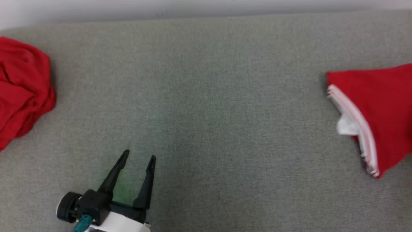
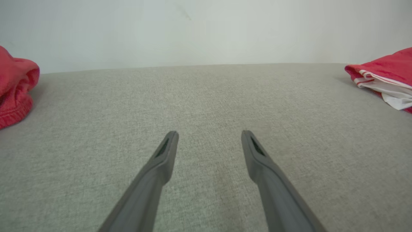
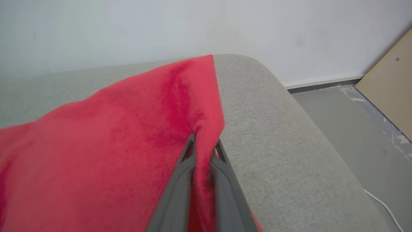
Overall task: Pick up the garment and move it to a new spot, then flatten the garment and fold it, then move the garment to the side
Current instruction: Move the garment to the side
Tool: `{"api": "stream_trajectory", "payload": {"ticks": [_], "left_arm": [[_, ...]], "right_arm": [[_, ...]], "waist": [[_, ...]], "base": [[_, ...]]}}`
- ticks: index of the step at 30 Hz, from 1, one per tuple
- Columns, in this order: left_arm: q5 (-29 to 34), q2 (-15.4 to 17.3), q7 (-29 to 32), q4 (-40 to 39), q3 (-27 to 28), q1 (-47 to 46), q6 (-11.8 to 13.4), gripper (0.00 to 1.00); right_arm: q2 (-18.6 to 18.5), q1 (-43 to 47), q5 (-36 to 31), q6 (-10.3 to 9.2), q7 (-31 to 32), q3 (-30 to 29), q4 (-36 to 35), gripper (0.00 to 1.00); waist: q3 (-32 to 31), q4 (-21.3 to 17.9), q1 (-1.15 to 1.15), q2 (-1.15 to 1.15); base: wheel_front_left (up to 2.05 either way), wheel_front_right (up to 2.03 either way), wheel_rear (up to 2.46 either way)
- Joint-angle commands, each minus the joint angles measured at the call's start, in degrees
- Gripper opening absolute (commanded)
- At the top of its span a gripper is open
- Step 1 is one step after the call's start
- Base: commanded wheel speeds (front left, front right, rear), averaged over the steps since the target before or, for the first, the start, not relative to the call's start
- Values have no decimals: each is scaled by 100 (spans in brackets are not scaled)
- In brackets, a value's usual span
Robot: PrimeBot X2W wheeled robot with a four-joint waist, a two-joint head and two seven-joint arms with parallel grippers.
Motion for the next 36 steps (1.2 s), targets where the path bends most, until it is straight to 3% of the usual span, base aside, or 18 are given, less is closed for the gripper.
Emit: {"api": "stream_trajectory", "payload": {"ticks": [1, 12, 13, 14, 15, 18, 21, 36], "left_arm": [[72, 62, -2, -34, -2, -79, -14, 100], [80, 143, -2, -148, 50, -143, -71, 100], [85, 131, -1, -142, 41, -162, -66, 100], [84, 118, -1, -138, 38, -179, -62, 100], [80, 107, -2, -130, 45, -191, -61, 100], [74, 66, -1, -78, 54, -172, -65, 100], [42, 9, -1, -28, 97, -89, -39, 100], [-101, -256, -2, 142, 203, 759, 277, 100]], "right_arm": [[-107, -160, -131, -12, -13, -217, 73, 0], [-422, -456, -1695, -12, 101, -1840, 204, 0], [-407, -455, -1910, -12, 58, -1997, 169, 27], [-348, -458, -2124, -12, 13, -2132, 132, 89], [-282, -463, -2324, -12, -54, -2252, 71, 100], [-67, -433, -2822, -12, -285, -2474, -197, 100], [209, -327, -2874, -12, -526, -2457, -507, 100], [815, 1711, -2200, -12, -1504, -985, -2323, 100]], "waist": [[266, 73, -1, 0], [500, 266, -1, 0], [496, 273, -1, 0], [487, 278, -1, 0], [475, 281, -1, 0], [361, 300, -1, 0], [157, 309, -1, 0], [-1489, 433, -1, 0]], "base": [[0, 0, 0], [0, 0, 0], [0, 0, 0], [0, 0, 0], [0, 0, 0], [0, 0, 0], [0, 0, 0], [0, 0, 0]]}}
